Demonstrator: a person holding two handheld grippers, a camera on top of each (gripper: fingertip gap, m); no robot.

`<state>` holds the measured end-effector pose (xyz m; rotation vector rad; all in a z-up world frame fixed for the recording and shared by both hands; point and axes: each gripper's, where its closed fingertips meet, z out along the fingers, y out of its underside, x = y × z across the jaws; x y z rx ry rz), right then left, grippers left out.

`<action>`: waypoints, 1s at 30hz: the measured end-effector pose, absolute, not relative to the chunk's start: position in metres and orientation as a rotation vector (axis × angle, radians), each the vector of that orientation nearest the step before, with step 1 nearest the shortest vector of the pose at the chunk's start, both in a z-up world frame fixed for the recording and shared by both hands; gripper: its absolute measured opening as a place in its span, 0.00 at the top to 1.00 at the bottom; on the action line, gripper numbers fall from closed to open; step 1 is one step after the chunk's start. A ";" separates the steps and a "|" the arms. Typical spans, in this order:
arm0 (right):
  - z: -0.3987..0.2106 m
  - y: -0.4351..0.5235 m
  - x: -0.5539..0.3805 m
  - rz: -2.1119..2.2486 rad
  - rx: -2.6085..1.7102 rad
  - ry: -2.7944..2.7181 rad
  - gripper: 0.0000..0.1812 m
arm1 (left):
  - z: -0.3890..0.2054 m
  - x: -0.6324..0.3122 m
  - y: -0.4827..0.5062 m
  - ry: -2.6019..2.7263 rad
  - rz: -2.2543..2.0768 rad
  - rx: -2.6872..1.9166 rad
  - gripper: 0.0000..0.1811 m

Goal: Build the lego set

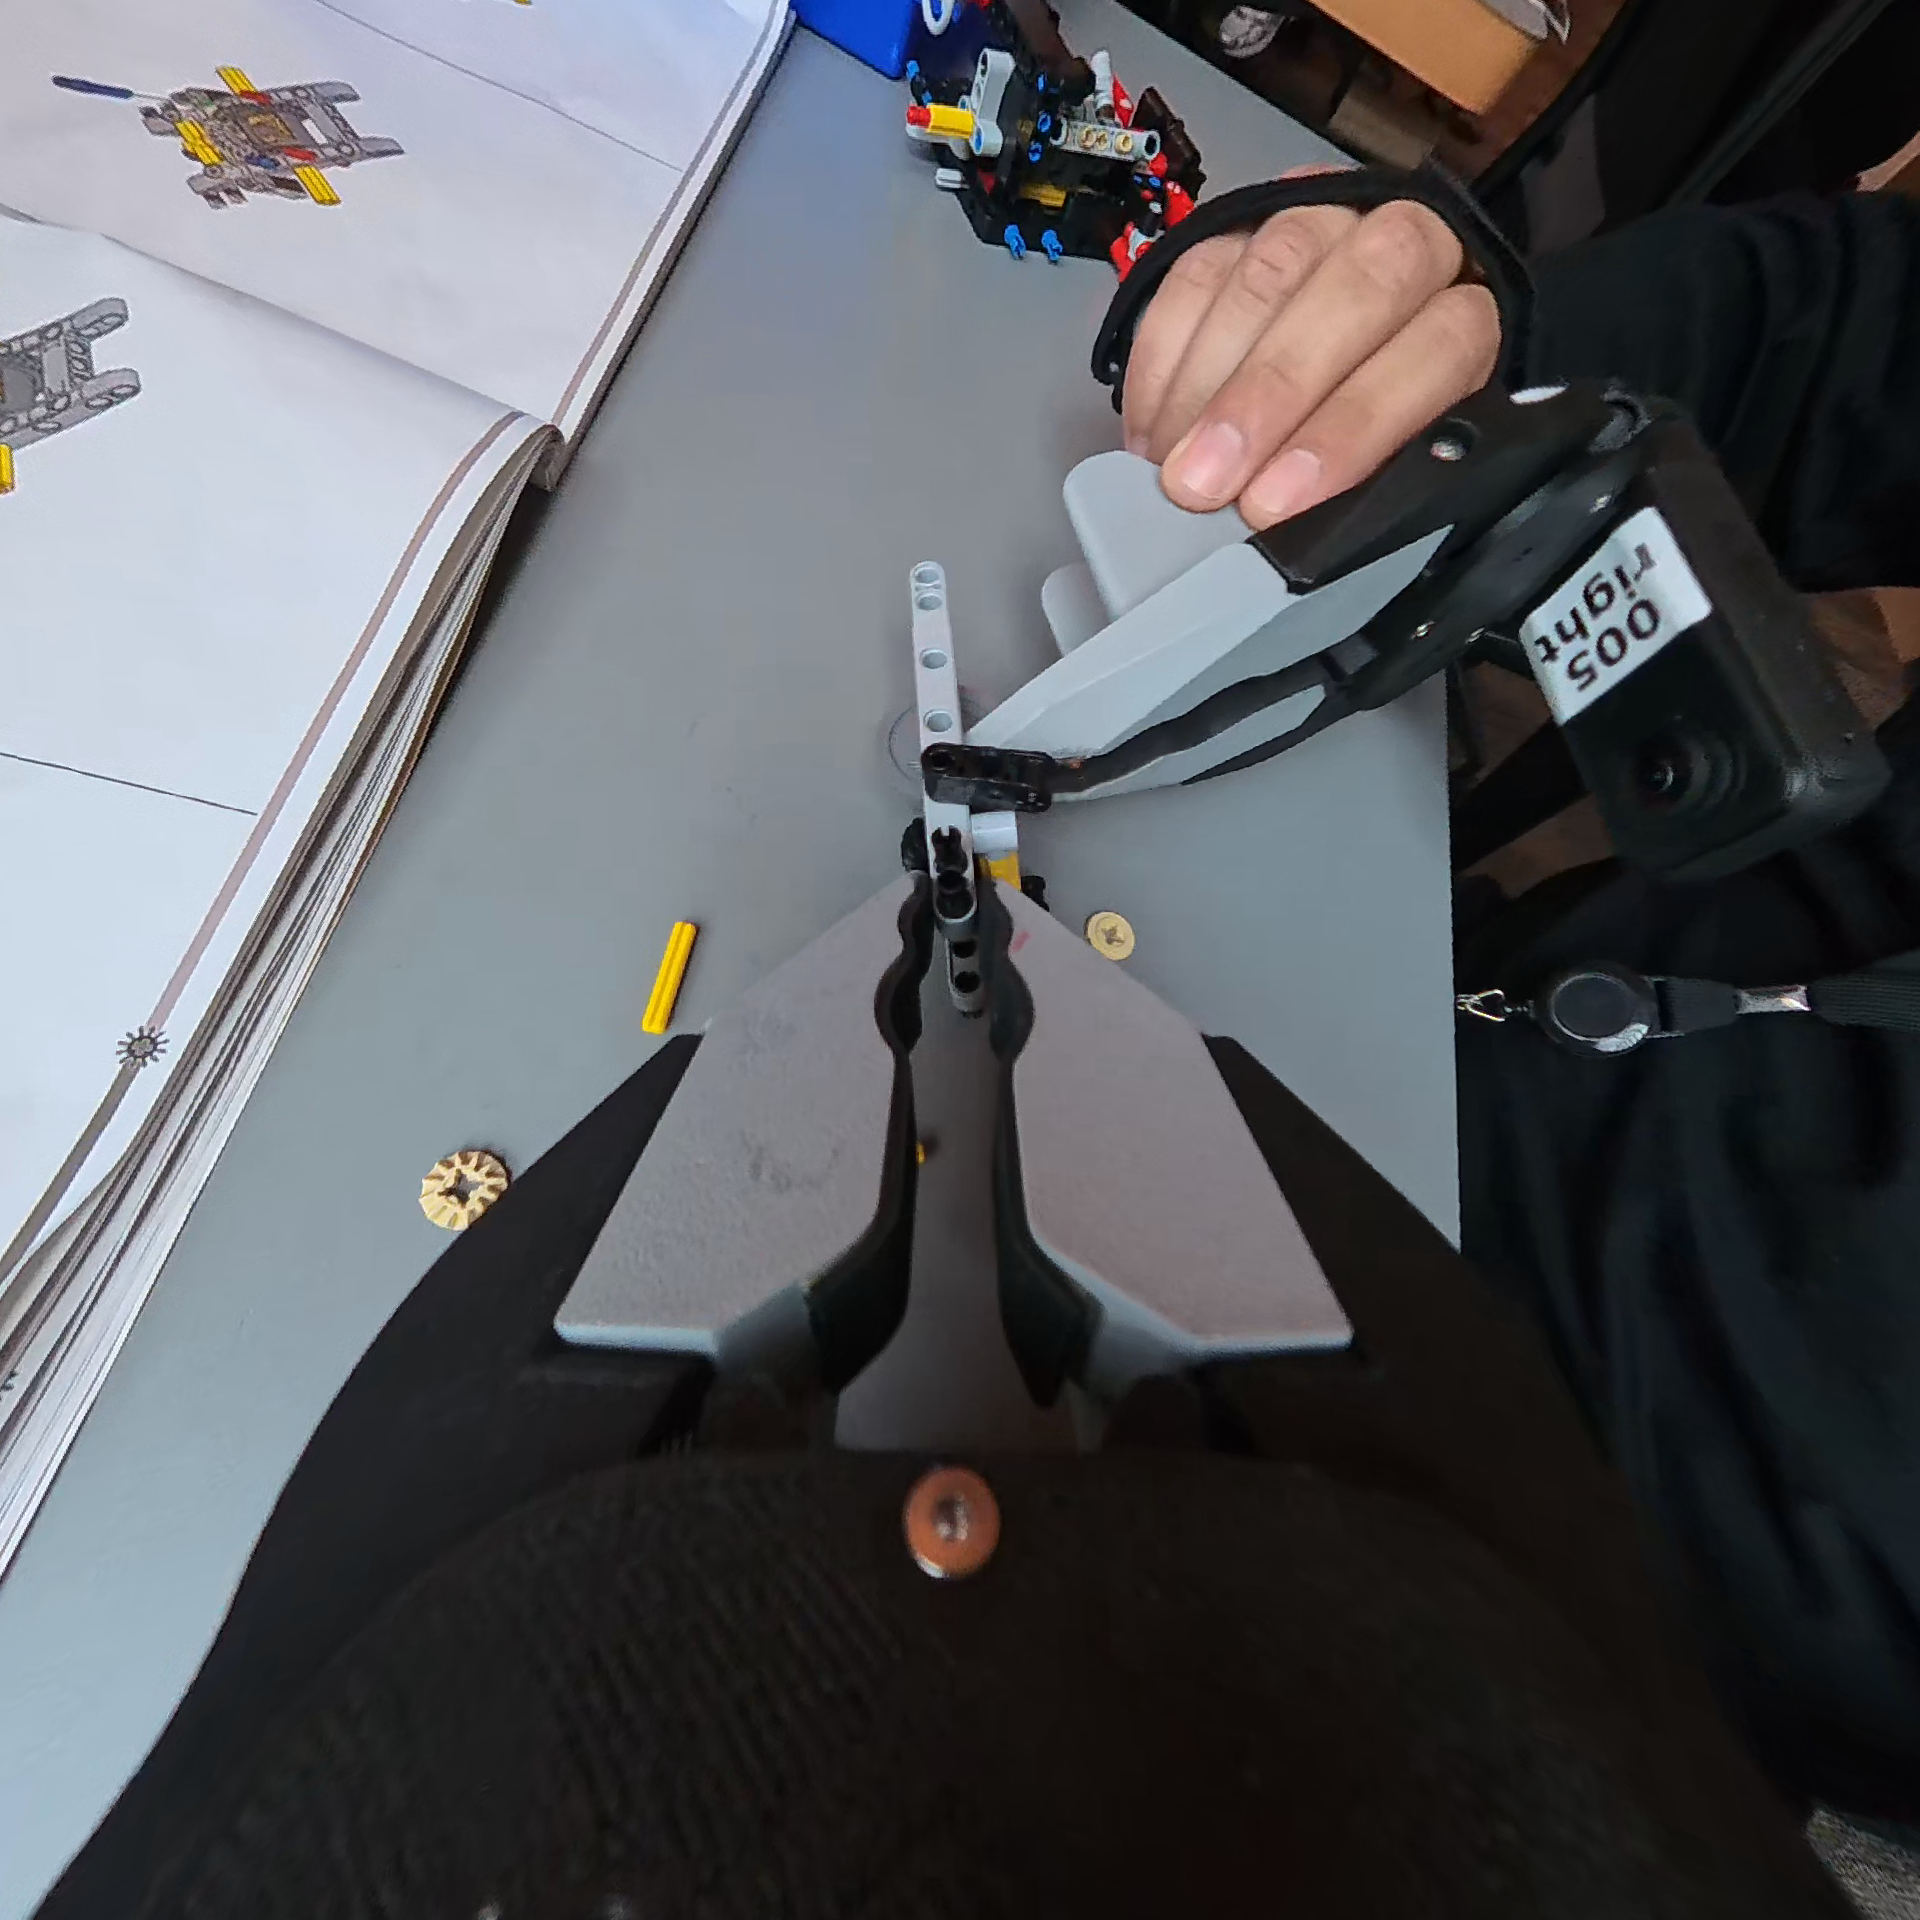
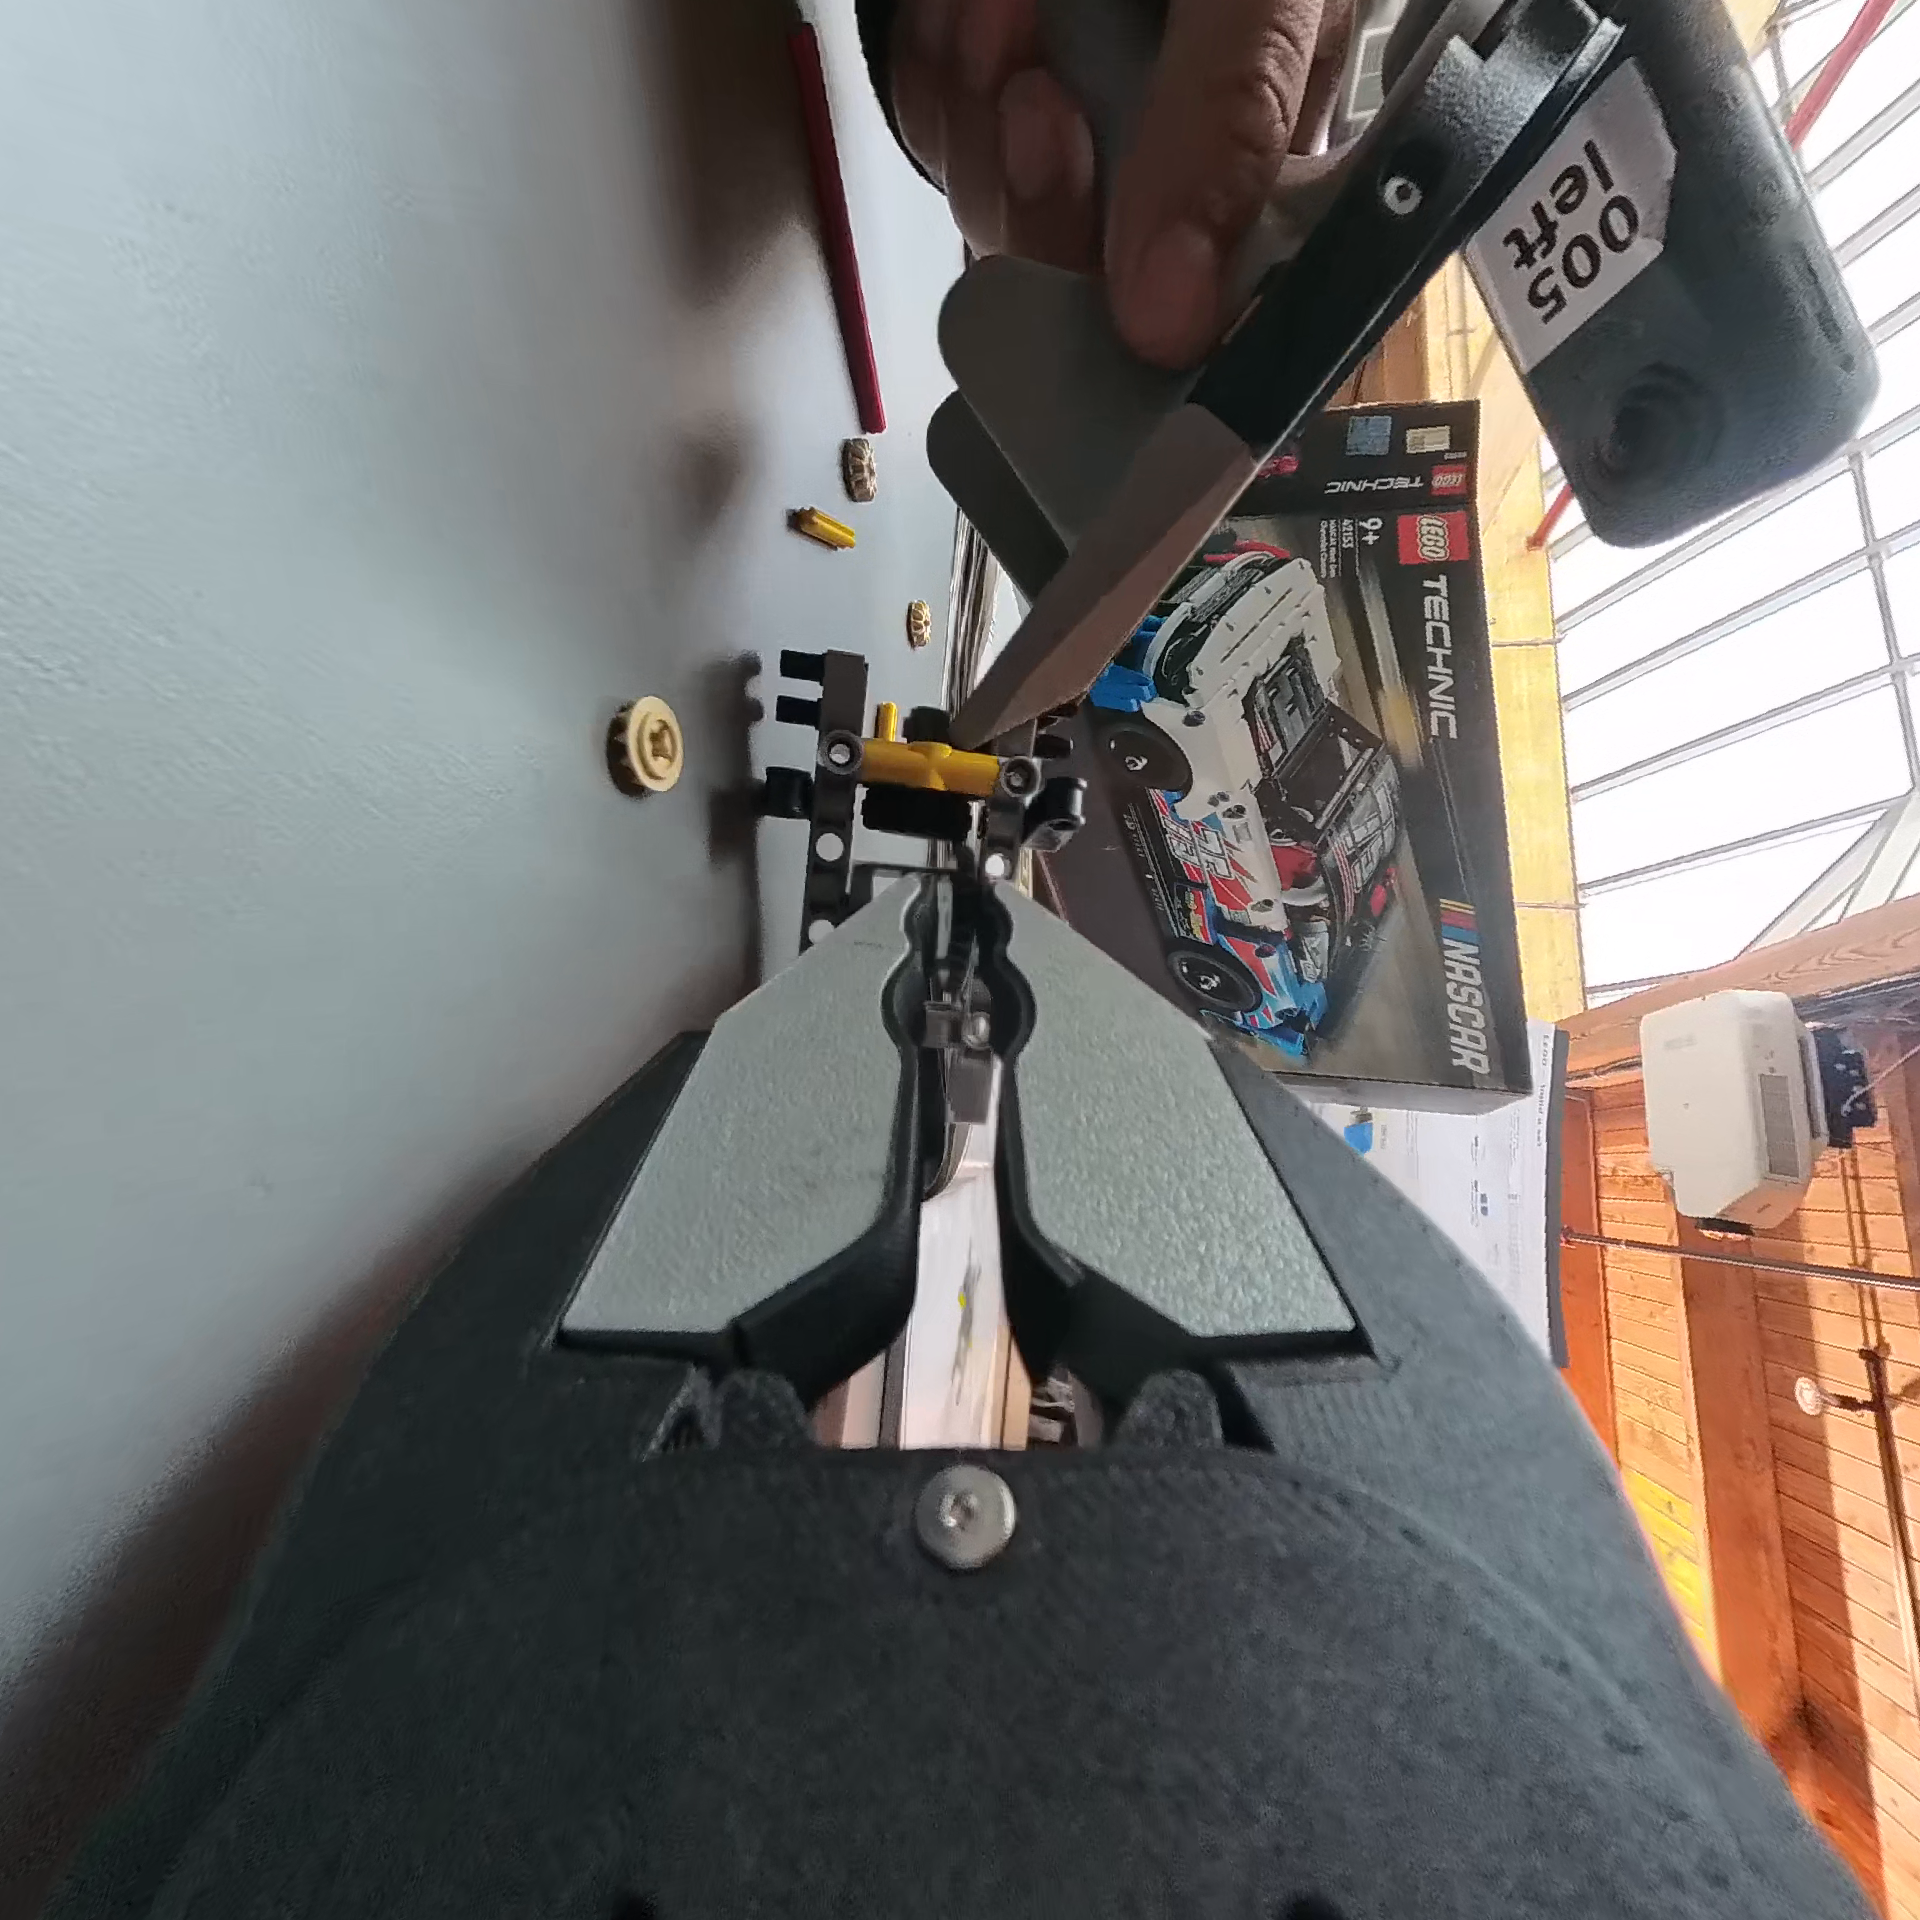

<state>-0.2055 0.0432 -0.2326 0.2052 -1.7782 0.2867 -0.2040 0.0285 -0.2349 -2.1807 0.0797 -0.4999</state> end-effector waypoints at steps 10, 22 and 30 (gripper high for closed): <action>-0.225 0.047 -0.196 0.299 0.204 -1.755 0.92 | -0.234 -0.203 0.028 0.105 -0.458 -2.185 0.98; -0.219 0.069 -0.197 0.871 -0.247 -2.057 0.68 | -0.235 -0.203 0.024 0.179 -0.398 -2.190 0.98; -0.247 0.058 -0.197 1.237 -0.503 -2.465 0.65 | -0.233 -0.195 0.027 0.299 -0.290 -2.158 0.98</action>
